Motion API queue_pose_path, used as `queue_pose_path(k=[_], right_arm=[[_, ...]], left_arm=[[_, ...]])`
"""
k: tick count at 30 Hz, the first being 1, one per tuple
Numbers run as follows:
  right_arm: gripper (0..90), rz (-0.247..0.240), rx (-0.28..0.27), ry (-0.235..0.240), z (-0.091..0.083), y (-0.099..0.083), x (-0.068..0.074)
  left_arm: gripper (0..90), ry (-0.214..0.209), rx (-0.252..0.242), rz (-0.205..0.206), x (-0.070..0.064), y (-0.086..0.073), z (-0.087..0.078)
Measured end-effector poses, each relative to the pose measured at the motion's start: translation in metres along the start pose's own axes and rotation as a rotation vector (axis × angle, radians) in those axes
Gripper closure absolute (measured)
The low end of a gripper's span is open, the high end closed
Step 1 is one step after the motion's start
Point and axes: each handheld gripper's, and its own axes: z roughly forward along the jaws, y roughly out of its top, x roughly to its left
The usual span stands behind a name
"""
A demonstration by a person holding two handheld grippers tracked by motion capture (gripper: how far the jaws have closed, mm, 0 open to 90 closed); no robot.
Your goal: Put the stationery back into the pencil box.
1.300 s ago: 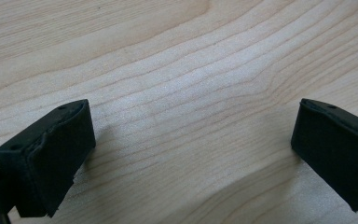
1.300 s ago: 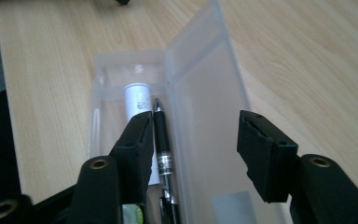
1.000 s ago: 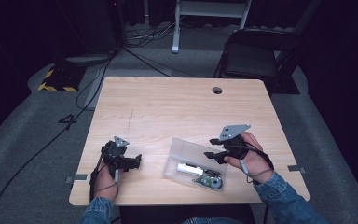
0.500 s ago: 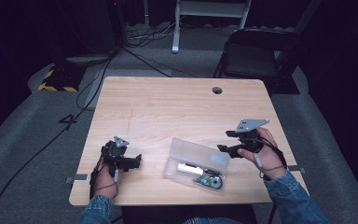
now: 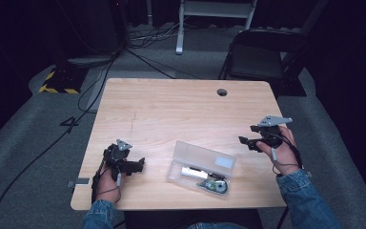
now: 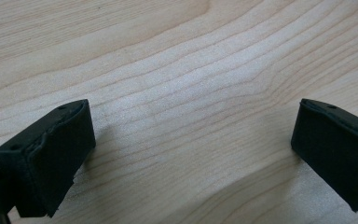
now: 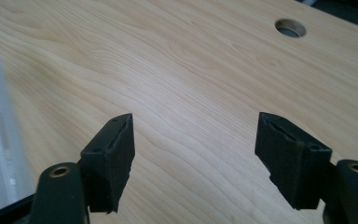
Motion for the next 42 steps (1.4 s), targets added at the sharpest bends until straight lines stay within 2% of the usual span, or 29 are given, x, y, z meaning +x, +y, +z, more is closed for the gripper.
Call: queue_pose_path(k=[2, 6, 10, 18, 22, 27, 31, 33, 35, 36, 37, 42], right_arm=[[29.2, 0.026, 0.009, -0.006, 0.004, -0.007, -0.009], [29.3, 0.041, 0.028, -0.030, 0.011, -0.018, -0.021], [29.2, 0.044, 0.030, -0.047, 0.017, -0.029, -0.031], [27.5, 0.032, 0.043, -0.058, 0.030, -0.044, -0.040], [26.2, 0.025, 0.046, -0.055, 0.037, -0.050, -0.040], [24.1, 0.014, 0.053, -0.028, 0.046, -0.055, -0.037], [21.7, 0.014, 0.061, -0.030, 0.051, -0.056, -0.034], [17.3, 0.009, 0.093, -0.021, 0.057, -0.058, -0.032], [13.6, 0.063, 0.070, -0.011, 0.061, -0.061, -0.031], [13.6, 0.063, 0.070, -0.011, 0.061, -0.061, -0.031], [12.8, 0.084, 0.057, -0.027, 0.063, -0.062, -0.029], [12.1, 0.086, 0.056, -0.028, 0.063, -0.061, -0.029]], left_arm=[[0.0, -0.001, -0.001, 0.000, 0.000, 0.000, 0.000], [0.0, -0.001, -0.001, 0.000, 0.000, 0.000, 0.000], [0.0, -0.001, 0.000, 0.000, 0.000, 0.000, 0.000], [0.0, -0.001, 0.000, 0.000, 0.000, 0.000, 0.000], [0.0, -0.001, 0.000, 0.000, 0.000, 0.000, 0.000], [0.0, 0.000, 0.000, 0.001, 0.000, 0.000, 0.000], [0.0, -0.001, 0.000, 0.000, 0.000, 0.000, 0.000], [0.0, -0.001, 0.000, 0.000, 0.000, 0.000, 0.000], [0.0, 0.000, 0.000, 0.000, 0.000, 0.000, 0.000], [0.0, 0.000, 0.000, 0.000, 0.000, 0.000, 0.000], [0.0, -0.001, -0.001, 0.000, 0.000, 0.000, 0.000], [0.0, -0.001, -0.002, -0.003, 0.000, 0.000, 0.000]])
